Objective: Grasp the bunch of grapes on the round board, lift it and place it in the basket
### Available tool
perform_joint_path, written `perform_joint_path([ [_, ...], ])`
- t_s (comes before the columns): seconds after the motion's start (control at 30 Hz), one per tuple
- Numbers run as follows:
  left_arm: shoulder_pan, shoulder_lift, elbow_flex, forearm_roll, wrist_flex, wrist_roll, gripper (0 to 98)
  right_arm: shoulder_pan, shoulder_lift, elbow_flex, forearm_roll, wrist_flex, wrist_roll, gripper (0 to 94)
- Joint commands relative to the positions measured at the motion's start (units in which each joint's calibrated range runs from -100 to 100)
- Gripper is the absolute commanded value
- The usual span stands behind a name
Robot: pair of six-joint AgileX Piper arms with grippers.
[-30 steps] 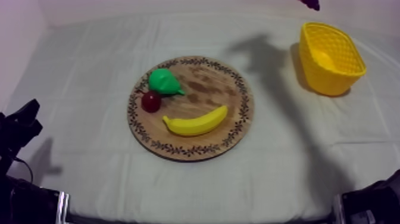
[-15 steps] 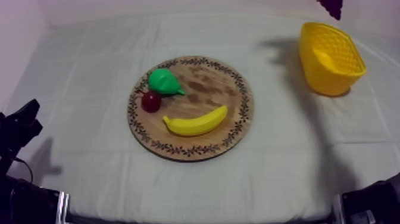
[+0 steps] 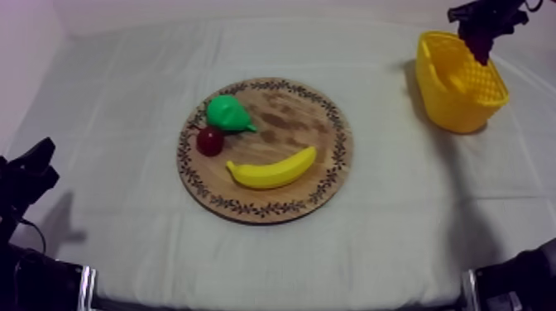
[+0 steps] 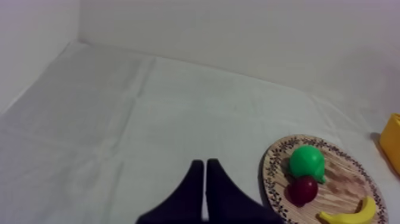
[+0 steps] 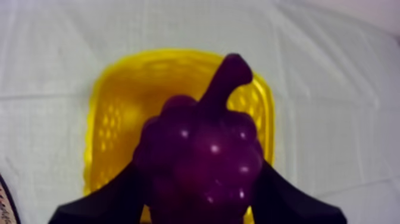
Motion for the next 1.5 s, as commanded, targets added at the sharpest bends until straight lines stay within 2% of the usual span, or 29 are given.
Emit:
perform_joint_path([
  [0.0,0.0,0.0,0.0,-0.02,0.0,0.0,0.1,0.6,1.6,2.0,-0.4,-0.4,0.4,19.8],
  [0.33,0.0,0.0,0.0,-0.02,0.0,0.0,0.1,2.2,7.8,4.0,-1.9,-2.3,2.4,26.4],
  [0.47,0.0,0.0,0.0,-0.02,0.0,0.0,0.1,2.5,9.8,3.0,-2.5,-2.8,3.4,38.7],
  [0.63,0.0,0.0,0.0,-0.02,0.0,0.0,0.1,2.4,11.1,1.9,-3.8,-3.8,5.1,61.0],
  [0.8,0.0,0.0,0.0,-0.02,0.0,0.0,0.1,2.2,10.6,3.2,-3.7,-6.2,5.1,68.5],
  [0.93,0.0,0.0,0.0,-0.02,0.0,0.0,0.1,2.1,9.0,4.1,-3.3,-7.4,4.5,65.1],
  [1.07,0.0,0.0,0.0,-0.02,0.0,0.0,0.1,2.6,5.8,5.3,-3.3,-8.8,3.8,46.7],
  [1.13,0.0,0.0,0.0,-0.02,0.0,0.0,0.1,2.7,3.7,6.2,-3.2,-9.6,3.6,40.9],
  [1.47,0.0,0.0,0.0,-0.02,0.0,0.0,0.1,2.2,-5.2,11.7,-2.0,-12.4,2.6,37.3],
])
